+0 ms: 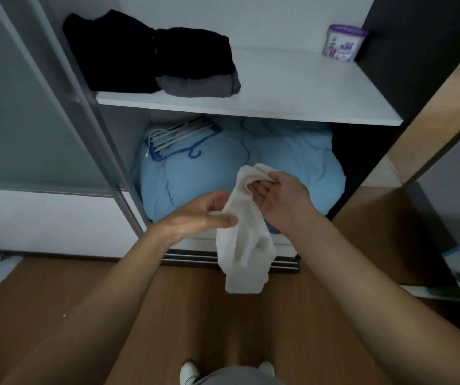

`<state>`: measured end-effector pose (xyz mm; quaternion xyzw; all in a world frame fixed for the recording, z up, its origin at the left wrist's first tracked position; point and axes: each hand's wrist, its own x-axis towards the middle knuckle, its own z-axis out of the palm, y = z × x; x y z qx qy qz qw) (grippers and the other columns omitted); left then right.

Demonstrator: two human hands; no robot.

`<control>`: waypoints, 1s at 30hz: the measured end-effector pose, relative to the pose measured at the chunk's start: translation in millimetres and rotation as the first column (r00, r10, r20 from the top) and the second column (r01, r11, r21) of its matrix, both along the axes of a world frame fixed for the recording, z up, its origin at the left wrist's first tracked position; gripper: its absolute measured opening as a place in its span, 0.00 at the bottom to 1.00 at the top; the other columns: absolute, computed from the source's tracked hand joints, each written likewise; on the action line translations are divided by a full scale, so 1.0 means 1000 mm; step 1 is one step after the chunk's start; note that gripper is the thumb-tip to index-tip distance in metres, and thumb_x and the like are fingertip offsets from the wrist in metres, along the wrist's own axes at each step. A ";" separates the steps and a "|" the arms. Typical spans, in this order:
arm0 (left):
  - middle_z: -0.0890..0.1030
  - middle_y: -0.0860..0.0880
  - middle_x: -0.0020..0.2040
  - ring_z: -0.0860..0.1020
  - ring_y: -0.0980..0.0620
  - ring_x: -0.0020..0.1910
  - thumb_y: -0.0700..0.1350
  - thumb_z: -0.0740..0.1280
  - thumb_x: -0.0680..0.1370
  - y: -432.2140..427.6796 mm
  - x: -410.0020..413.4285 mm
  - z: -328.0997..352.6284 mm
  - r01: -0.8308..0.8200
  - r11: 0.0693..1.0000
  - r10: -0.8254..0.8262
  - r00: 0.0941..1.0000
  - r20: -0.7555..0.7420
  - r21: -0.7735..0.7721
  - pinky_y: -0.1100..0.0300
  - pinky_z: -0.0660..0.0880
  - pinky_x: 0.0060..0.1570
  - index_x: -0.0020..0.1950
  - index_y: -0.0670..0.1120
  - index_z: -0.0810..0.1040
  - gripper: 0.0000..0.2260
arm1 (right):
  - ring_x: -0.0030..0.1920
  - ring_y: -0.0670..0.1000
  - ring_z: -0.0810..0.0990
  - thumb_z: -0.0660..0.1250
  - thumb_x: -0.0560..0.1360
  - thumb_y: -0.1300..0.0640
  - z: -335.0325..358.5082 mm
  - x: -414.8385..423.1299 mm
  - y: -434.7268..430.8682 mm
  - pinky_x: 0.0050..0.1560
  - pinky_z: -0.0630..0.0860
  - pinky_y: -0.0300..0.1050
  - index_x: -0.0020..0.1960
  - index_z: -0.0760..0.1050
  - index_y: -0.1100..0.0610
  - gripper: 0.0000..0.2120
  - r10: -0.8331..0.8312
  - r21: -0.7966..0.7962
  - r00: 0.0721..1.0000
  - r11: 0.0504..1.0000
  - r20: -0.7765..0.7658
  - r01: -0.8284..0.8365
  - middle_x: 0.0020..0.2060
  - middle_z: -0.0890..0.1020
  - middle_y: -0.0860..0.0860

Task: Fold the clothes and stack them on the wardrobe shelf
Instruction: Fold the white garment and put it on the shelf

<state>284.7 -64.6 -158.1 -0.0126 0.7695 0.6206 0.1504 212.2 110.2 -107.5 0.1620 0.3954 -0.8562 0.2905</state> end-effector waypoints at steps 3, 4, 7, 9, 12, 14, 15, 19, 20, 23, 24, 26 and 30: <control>0.84 0.60 0.49 0.81 0.64 0.49 0.50 0.73 0.77 0.010 -0.008 -0.009 -0.062 0.992 0.056 0.997 -0.057 -0.107 0.70 0.75 0.49 0.56 0.54 0.81 0.09 | 0.44 0.57 0.83 0.57 0.82 0.65 0.001 -0.006 0.006 0.43 0.84 0.49 0.57 0.75 0.66 0.09 -0.043 -0.041 0.999 0.998 -0.006 0.043 0.47 0.82 0.62; 0.85 0.58 0.45 0.81 0.63 0.44 0.48 0.69 0.79 0.012 -0.012 -0.010 -0.163 0.981 0.153 0.983 -0.101 -0.109 0.69 0.75 0.45 0.53 0.50 0.83 0.05 | 0.44 0.57 0.83 0.57 0.82 0.65 0.001 -0.007 0.008 0.42 0.84 0.49 0.57 0.74 0.66 0.09 -0.043 -0.048 0.999 0.998 -0.006 0.043 0.48 0.82 0.63; 0.85 0.52 0.39 0.81 0.57 0.37 0.46 0.63 0.83 0.012 -0.024 0.000 -0.410 0.911 0.411 0.899 -0.151 0.036 0.65 0.75 0.39 0.44 0.48 0.84 0.13 | 0.46 0.58 0.84 0.57 0.82 0.64 -0.005 -0.014 0.019 0.41 0.85 0.49 0.59 0.74 0.65 0.10 -0.013 -0.049 1.000 0.999 -0.019 0.012 0.52 0.82 0.63; 0.86 0.51 0.40 0.83 0.55 0.38 0.44 0.62 0.83 0.009 -0.030 0.012 -0.431 0.889 0.452 0.880 -0.146 0.155 0.65 0.78 0.39 0.40 0.51 0.86 0.16 | 0.45 0.56 0.86 0.58 0.82 0.61 -0.011 -0.021 0.032 0.42 0.84 0.47 0.57 0.75 0.64 0.10 0.050 0.044 0.997 0.998 -0.064 -0.047 0.52 0.84 0.61; 0.86 0.51 0.38 0.83 0.55 0.37 0.44 0.62 0.82 0.011 -0.041 0.034 -0.423 0.885 0.454 0.878 -0.152 0.197 0.65 0.78 0.38 0.38 0.53 0.86 0.18 | 0.42 0.51 0.87 0.64 0.80 0.57 -0.027 -0.025 0.051 0.43 0.83 0.44 0.57 0.79 0.61 0.11 0.265 0.437 0.955 0.881 -0.137 -0.182 0.48 0.87 0.55; 0.86 0.50 0.39 0.83 0.54 0.39 0.46 0.64 0.82 0.015 -0.050 0.043 -0.417 0.897 0.437 0.885 -0.159 0.146 0.61 0.78 0.41 0.38 0.53 0.86 0.15 | 0.39 0.49 0.85 0.68 0.78 0.57 -0.043 -0.024 0.054 0.38 0.81 0.38 0.59 0.79 0.61 0.12 0.396 0.695 0.902 0.697 -0.172 -0.174 0.44 0.87 0.52; 0.86 0.50 0.40 0.83 0.53 0.41 0.46 0.66 0.81 0.016 -0.053 0.047 -0.403 0.907 0.419 0.893 -0.165 0.119 0.58 0.78 0.46 0.39 0.52 0.85 0.13 | 0.39 0.47 0.83 0.70 0.77 0.58 -0.051 -0.023 0.051 0.37 0.79 0.34 0.61 0.77 0.62 0.14 0.447 0.773 0.871 0.619 -0.201 -0.139 0.46 0.86 0.51; 0.86 0.56 0.40 0.83 0.60 0.42 0.44 0.69 0.79 0.021 -0.058 0.056 -0.333 0.943 0.332 0.923 -0.195 0.026 0.64 0.77 0.49 0.39 0.54 0.86 0.11 | 0.59 0.42 0.73 0.74 0.75 0.57 -0.063 -0.017 0.035 0.58 0.72 0.34 0.73 0.65 0.53 0.30 0.652 0.835 0.625 0.551 -0.429 -0.001 0.63 0.72 0.45; 0.86 0.56 0.38 0.82 0.61 0.40 0.43 0.69 0.79 0.022 -0.057 0.058 -0.330 0.944 0.328 0.923 -0.201 0.025 0.66 0.77 0.45 0.38 0.54 0.86 0.12 | 0.61 0.41 0.73 0.74 0.74 0.56 -0.061 -0.016 0.029 0.62 0.72 0.37 0.72 0.65 0.51 0.30 0.691 0.824 0.549 0.567 -0.469 -0.010 0.64 0.73 0.44; 0.85 0.55 0.36 0.82 0.61 0.36 0.42 0.70 0.78 0.020 -0.055 0.059 -0.357 0.933 0.358 0.911 -0.203 0.042 0.69 0.76 0.37 0.35 0.53 0.86 0.13 | 0.56 0.42 0.80 0.73 0.75 0.54 -0.060 -0.014 0.012 0.56 0.78 0.40 0.62 0.74 0.52 0.18 0.740 0.811 0.451 0.582 -0.499 -0.057 0.55 0.82 0.47; 0.85 0.54 0.36 0.81 0.59 0.35 0.43 0.70 0.78 0.018 -0.054 0.059 -0.364 0.931 0.363 0.910 -0.202 0.033 0.68 0.75 0.36 0.36 0.52 0.86 0.12 | 0.52 0.49 0.83 0.71 0.76 0.54 -0.061 -0.013 0.006 0.52 0.79 0.45 0.58 0.77 0.57 0.13 0.742 0.825 0.452 0.565 -0.495 -0.024 0.51 0.84 0.52; 0.84 0.51 0.36 0.80 0.56 0.36 0.43 0.70 0.78 0.013 -0.051 0.058 -0.373 0.928 0.369 0.908 -0.196 0.019 0.64 0.75 0.38 0.37 0.48 0.86 0.10 | 0.40 0.57 0.81 0.67 0.77 0.57 -0.069 -0.012 0.001 0.42 0.73 0.47 0.44 0.76 0.65 0.10 0.716 0.837 0.471 0.539 -0.516 0.098 0.40 0.83 0.59; 0.84 0.49 0.38 0.79 0.52 0.38 0.45 0.69 0.79 0.004 -0.043 0.056 -0.454 0.885 0.466 0.868 -0.173 0.106 0.59 0.74 0.42 0.37 0.49 0.86 0.11 | 0.40 0.54 0.79 0.66 0.74 0.58 -0.091 -0.014 0.003 0.43 0.75 0.49 0.48 0.75 0.63 0.08 0.783 0.914 0.476 0.373 -0.402 0.158 0.40 0.81 0.54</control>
